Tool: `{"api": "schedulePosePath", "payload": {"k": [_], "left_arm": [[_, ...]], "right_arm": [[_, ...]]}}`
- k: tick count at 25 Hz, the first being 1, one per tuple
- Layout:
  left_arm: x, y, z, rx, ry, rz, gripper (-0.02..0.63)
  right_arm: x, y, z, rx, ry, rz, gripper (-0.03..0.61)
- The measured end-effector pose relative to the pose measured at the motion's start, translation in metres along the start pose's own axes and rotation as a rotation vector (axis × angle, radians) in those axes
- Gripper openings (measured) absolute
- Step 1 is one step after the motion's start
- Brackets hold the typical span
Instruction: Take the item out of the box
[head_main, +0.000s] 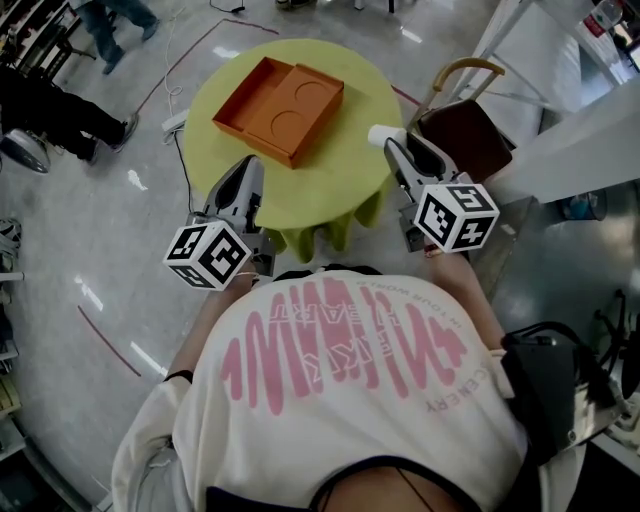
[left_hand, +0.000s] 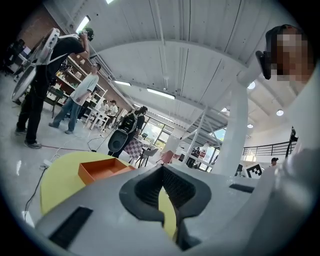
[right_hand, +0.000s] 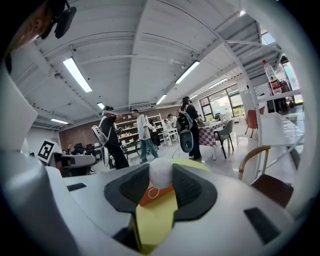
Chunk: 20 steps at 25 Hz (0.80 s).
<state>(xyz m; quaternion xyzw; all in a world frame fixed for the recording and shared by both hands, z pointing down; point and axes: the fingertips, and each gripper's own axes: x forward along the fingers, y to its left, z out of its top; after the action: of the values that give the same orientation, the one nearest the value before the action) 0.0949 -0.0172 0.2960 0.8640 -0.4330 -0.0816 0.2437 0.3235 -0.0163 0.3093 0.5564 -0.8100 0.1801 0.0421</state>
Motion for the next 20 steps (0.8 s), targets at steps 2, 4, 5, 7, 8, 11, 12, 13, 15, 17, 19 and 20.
{"api": "schedulePosePath", "payload": {"k": [2,4,5,7,8,11,12,13,15,17,19,20], "left_arm": [[0.0013,-0.0003,-0.0003,-0.003,0.000,-0.003,0.008],[0.0025,-0.0009,0.0002,-0.003,-0.001,-0.008,0.008],[0.0032,-0.0009,0.0005,-0.003,-0.001,-0.010,0.008],[0.0048,-0.0008,0.0005,-0.002,0.000,-0.013,0.008],[0.0054,-0.0010,0.0003,-0.001,0.001,-0.014,0.007],[0.0065,-0.0018,0.0010,-0.001,0.003,-0.018,0.008],[0.0066,-0.0017,0.0010,0.000,0.004,-0.019,0.006],[0.0067,-0.0015,0.0010,0.000,0.005,-0.019,0.006],[0.0072,-0.0008,0.0007,0.000,0.006,-0.019,0.008],[0.0074,-0.0009,-0.0003,0.000,0.008,-0.020,0.008],[0.0068,-0.0008,-0.0016,0.000,0.011,-0.020,0.008],[0.0066,-0.0003,-0.0016,0.000,0.012,-0.019,0.008]], "right_arm": [[-0.0009,-0.0015,-0.0010,-0.005,0.005,-0.004,0.141],[-0.0012,-0.0018,-0.0021,-0.009,0.010,-0.006,0.141],[-0.0010,-0.0019,-0.0023,-0.009,0.010,-0.007,0.141],[-0.0007,-0.0027,-0.0025,-0.002,0.008,-0.009,0.141],[-0.0008,-0.0034,-0.0025,0.002,0.007,-0.011,0.141],[-0.0013,-0.0040,-0.0024,0.004,0.006,-0.016,0.141],[-0.0014,-0.0034,-0.0026,0.001,0.008,-0.015,0.141],[-0.0013,-0.0027,-0.0030,-0.002,0.008,-0.014,0.141],[-0.0007,-0.0017,-0.0042,-0.008,0.011,-0.011,0.141],[-0.0002,-0.0013,-0.0058,-0.012,0.015,-0.008,0.141],[0.0001,-0.0010,-0.0074,-0.014,0.019,-0.006,0.141],[0.0006,-0.0007,-0.0077,-0.015,0.020,-0.006,0.141]]}}
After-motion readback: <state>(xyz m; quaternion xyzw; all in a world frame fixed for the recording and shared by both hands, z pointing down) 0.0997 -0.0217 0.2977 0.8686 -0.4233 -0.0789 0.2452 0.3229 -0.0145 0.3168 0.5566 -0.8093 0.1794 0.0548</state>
